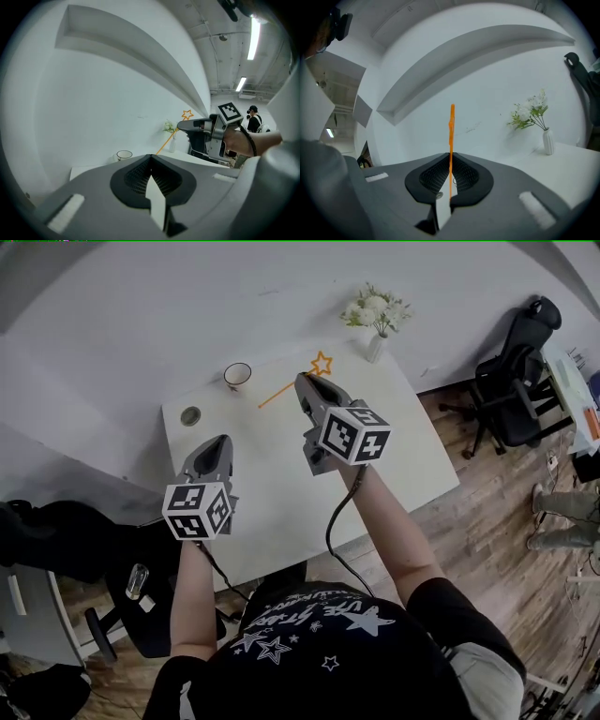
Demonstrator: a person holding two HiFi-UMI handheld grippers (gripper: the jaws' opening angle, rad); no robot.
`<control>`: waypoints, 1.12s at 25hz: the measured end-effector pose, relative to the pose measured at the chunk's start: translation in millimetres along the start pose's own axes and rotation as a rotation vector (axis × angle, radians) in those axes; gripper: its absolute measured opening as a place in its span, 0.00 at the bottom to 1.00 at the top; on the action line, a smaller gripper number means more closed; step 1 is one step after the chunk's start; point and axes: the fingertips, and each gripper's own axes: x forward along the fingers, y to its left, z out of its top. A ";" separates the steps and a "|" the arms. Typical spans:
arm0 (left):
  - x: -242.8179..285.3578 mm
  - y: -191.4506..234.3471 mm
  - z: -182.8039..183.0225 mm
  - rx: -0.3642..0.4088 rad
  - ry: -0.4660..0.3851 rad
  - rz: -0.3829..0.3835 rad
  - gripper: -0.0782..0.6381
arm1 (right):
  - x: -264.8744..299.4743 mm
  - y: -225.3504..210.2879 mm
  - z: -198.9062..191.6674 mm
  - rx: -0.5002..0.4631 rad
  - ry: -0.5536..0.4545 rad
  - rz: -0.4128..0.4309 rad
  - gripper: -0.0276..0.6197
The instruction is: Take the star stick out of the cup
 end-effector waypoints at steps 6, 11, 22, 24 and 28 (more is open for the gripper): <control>-39.7 -39.4 -3.4 0.019 -0.024 -0.014 0.11 | -66.1 15.1 -2.9 -0.003 -0.015 0.000 0.09; -73.3 -64.8 -8.7 0.027 -0.033 -0.010 0.11 | -113.7 26.2 -5.5 -0.001 -0.023 0.003 0.09; -137.3 -118.4 -23.4 0.028 -0.046 0.005 0.11 | -201.7 49.6 -27.3 -0.003 0.006 0.018 0.09; -147.7 -127.2 -27.8 0.028 -0.044 0.005 0.11 | -214.9 54.0 -34.5 -0.001 0.016 0.023 0.09; -164.7 -141.6 -35.2 0.030 -0.036 -0.005 0.11 | -235.3 57.9 -47.2 0.005 0.035 0.007 0.09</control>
